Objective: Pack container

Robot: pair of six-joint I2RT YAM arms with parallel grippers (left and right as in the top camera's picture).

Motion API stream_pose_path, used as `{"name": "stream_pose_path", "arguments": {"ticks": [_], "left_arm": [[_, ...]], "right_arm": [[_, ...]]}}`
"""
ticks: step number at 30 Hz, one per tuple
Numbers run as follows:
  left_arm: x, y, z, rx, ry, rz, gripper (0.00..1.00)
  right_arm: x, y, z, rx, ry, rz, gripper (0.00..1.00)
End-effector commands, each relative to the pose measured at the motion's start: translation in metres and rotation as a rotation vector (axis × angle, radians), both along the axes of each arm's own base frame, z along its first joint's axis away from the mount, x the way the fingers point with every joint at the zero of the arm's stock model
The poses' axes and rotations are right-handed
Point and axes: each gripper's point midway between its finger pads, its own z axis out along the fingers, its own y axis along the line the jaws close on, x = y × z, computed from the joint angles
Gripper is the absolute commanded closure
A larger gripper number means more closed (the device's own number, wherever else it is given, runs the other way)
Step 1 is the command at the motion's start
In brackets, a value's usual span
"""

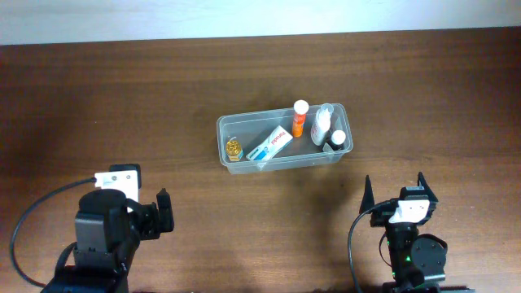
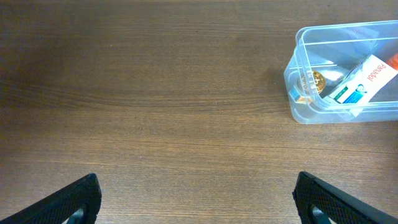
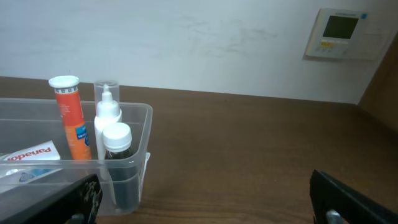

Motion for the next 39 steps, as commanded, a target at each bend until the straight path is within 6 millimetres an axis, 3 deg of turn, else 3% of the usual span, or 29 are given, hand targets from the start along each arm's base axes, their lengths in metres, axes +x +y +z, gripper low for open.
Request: {"name": "stream_pose_path", "arguments": {"ticks": [1,29,32,39], "left_arm": [[-0.001,0.001,0.000,0.009,-0.002,0.002,0.01],[-0.001,0.002,-0.001,0.011,-0.001,0.002,0.01],[-0.012,0.003,-0.007,0.011,0.031,0.002,0.01],[-0.030,0.008,-0.017,-0.008,-0.077,0.019,0.01]], "right_arm": [[0.000,-0.002,-0.003,-0.009,0.008,-0.010,0.02],[0.000,-0.002,-0.003,-0.009,0.008,-0.010,0.02],[0.000,-0.002,-0.003,-0.009,0.008,-0.010,0.02],[0.000,-0.002,-0.003,-0.009,0.008,-0.010,0.02]]}}
